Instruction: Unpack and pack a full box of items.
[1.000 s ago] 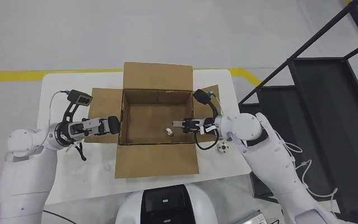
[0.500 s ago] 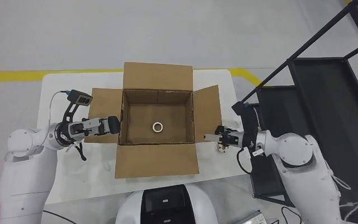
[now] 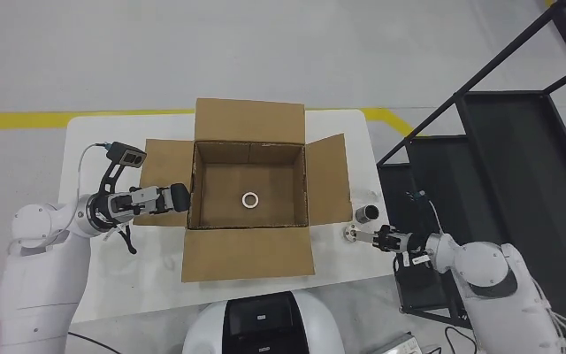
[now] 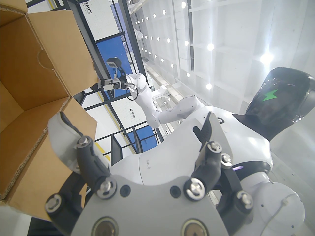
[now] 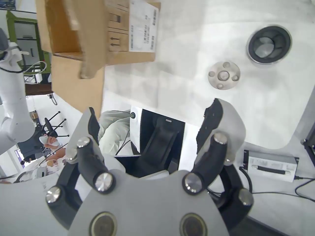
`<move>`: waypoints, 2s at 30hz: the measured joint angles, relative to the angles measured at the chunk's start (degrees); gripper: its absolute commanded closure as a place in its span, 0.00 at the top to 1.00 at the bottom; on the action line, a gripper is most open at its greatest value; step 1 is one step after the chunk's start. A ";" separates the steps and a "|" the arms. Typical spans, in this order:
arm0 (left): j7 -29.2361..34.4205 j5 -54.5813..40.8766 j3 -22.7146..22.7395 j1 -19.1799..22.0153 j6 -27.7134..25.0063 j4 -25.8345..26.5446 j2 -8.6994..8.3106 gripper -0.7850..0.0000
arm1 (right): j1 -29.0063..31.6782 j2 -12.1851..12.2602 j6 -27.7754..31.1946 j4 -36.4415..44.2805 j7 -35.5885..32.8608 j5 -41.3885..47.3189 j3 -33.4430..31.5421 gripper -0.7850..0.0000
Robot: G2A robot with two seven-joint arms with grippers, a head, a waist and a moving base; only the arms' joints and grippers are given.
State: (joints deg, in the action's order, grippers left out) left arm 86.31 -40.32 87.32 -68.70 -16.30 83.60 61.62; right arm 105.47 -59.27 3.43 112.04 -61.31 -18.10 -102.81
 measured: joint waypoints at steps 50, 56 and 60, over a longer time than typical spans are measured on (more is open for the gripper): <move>0.00 0.00 0.00 0.00 0.00 0.00 0.00 1.00 | -16.45 -2.80 -33.65 -15.16 9.85 -28.77 26.43 0.00; 0.00 0.00 0.00 0.00 0.00 0.00 0.00 1.00 | -7.52 -1.65 -31.04 -3.34 9.49 -23.46 15.34 0.00; 0.00 0.00 0.00 0.00 0.00 0.00 0.00 1.00 | -1.12 -1.75 -29.39 5.47 16.01 -18.63 8.07 0.00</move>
State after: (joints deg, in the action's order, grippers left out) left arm 86.31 -40.32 87.32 -68.70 -16.30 83.60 61.62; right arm 104.35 -61.01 -25.96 117.51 -45.30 -36.72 -94.73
